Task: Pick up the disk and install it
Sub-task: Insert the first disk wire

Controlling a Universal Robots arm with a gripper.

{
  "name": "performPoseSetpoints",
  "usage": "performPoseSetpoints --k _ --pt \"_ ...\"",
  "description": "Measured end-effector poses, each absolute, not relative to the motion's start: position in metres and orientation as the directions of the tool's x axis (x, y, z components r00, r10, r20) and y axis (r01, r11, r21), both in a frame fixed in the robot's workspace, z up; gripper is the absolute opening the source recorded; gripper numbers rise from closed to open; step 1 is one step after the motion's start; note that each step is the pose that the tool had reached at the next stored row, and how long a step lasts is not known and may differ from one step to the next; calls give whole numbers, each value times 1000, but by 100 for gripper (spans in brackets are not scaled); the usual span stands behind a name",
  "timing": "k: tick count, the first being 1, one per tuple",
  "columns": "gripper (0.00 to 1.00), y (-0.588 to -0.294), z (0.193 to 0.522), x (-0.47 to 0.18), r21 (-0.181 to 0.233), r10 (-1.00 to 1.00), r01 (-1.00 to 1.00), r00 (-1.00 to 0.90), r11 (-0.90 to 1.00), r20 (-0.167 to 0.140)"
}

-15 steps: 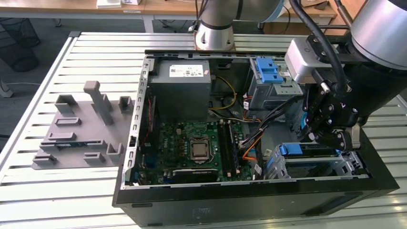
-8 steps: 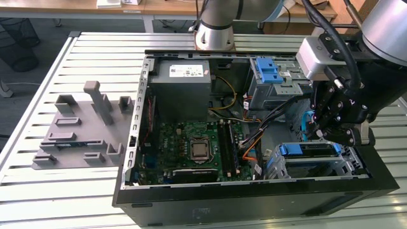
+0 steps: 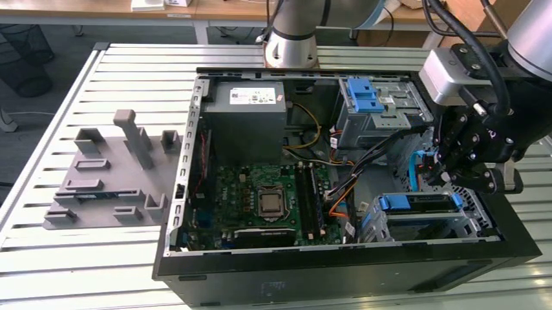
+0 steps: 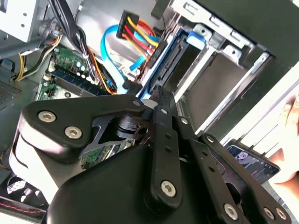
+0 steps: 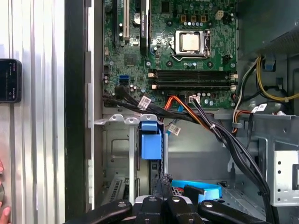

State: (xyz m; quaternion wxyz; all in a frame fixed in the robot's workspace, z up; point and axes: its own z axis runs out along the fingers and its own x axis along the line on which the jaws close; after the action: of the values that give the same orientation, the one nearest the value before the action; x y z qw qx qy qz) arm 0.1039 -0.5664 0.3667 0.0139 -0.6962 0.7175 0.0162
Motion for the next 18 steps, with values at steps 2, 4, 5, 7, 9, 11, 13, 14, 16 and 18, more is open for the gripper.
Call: performPoseSetpoints --k 2,4,5,7,9,11,13,14,16,18 --pt "11 -565 366 108 4 -999 -1000 -30 30 -42" --pt "11 -564 366 111 4 -999 -1000 -30 30 -43" --pt "11 -563 366 112 4 -999 -1000 -30 30 -42" --pt "11 -562 366 114 4 -999 -1000 -30 30 -42" --pt "11 -562 366 114 4 -999 -1000 -30 30 -42" --pt "11 -562 366 114 4 -999 -1000 -30 30 -43" --pt "11 -562 366 114 4 -999 -1000 -30 30 -42" --pt "11 -562 366 114 4 -999 -1000 -30 30 -43" --pt "11 -562 367 114 4 -999 -1000 -30 30 -42" --pt "11 -562 368 114 4 -999 -1000 -30 30 -43"
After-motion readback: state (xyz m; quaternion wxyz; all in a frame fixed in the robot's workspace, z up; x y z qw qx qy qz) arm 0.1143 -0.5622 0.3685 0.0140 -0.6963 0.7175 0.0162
